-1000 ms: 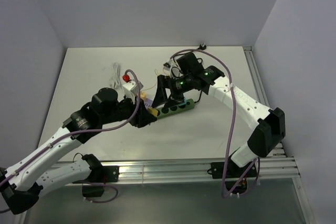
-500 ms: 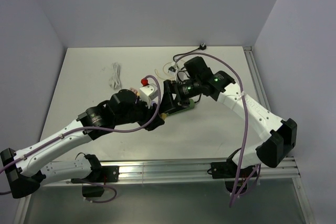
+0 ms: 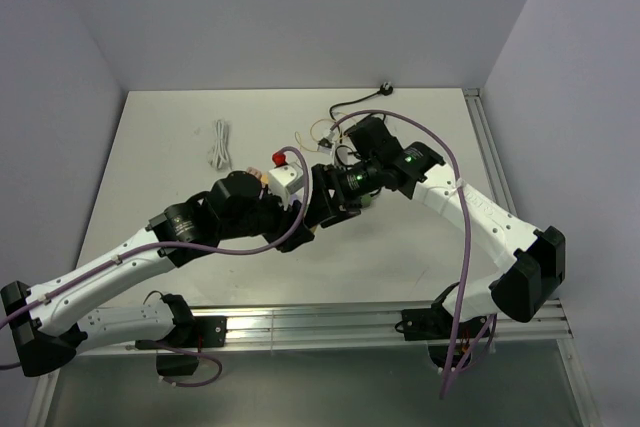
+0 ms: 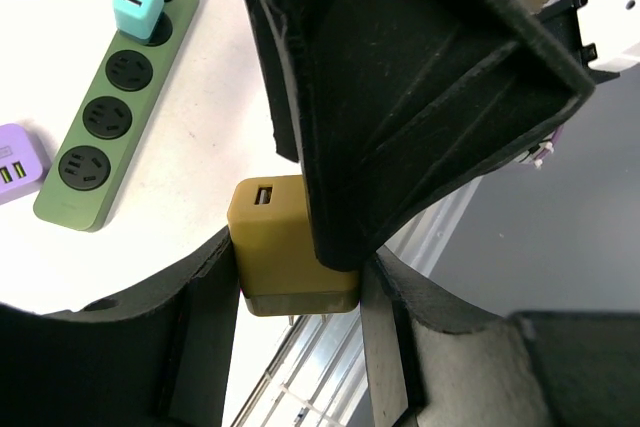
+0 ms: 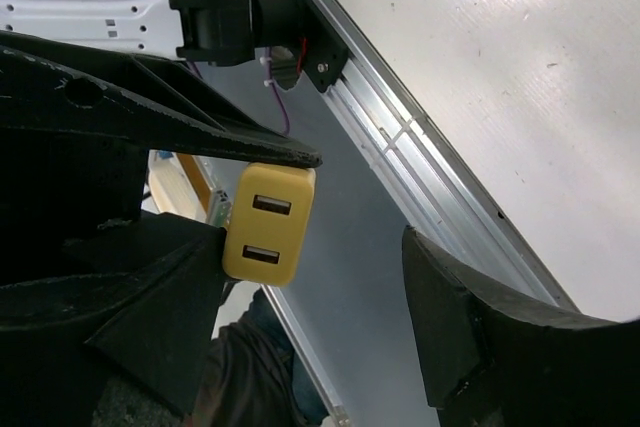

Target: Insert the plug

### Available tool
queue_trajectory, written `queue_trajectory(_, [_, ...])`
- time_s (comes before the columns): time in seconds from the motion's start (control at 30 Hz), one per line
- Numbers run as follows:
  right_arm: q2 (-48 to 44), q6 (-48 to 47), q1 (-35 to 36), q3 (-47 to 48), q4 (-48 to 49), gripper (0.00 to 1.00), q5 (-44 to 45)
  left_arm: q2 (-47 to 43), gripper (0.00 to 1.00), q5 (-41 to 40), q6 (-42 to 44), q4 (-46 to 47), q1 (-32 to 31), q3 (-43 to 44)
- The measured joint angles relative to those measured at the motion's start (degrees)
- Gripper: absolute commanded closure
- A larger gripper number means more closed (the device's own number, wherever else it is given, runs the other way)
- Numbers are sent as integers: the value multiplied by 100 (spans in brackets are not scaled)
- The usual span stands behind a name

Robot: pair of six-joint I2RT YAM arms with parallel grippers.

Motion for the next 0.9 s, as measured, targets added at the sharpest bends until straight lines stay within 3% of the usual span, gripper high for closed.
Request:
queue_trajectory(0.27, [74,9,208,0,15,35,-33,57,100,46,116,-83,-127,39])
queue_trajectory(0.47, [149,22,348,0,26,47,-7,136,100,90,170,-177,-149,39])
queue_trajectory(0.57, [151,74,396,-20,83,59,-42,151,100,109,195,-214,-151,39])
queue_trajectory(0.63, [151,146,413,-31,111,76,-35,153,100,101,212,-236,-153,39])
queue_trajectory(0.67, [151,234,411,-44,116,94,-17,151,96,63,234,-240,-155,39])
queue_trajectory(0.7, [151,319,404,-68,125,100,-4,151,93,42,236,-251,-155,39])
queue_trajectory(0.9, [149,463,417,-284,428,100,-136,111,59,2,203,-343,-160,0])
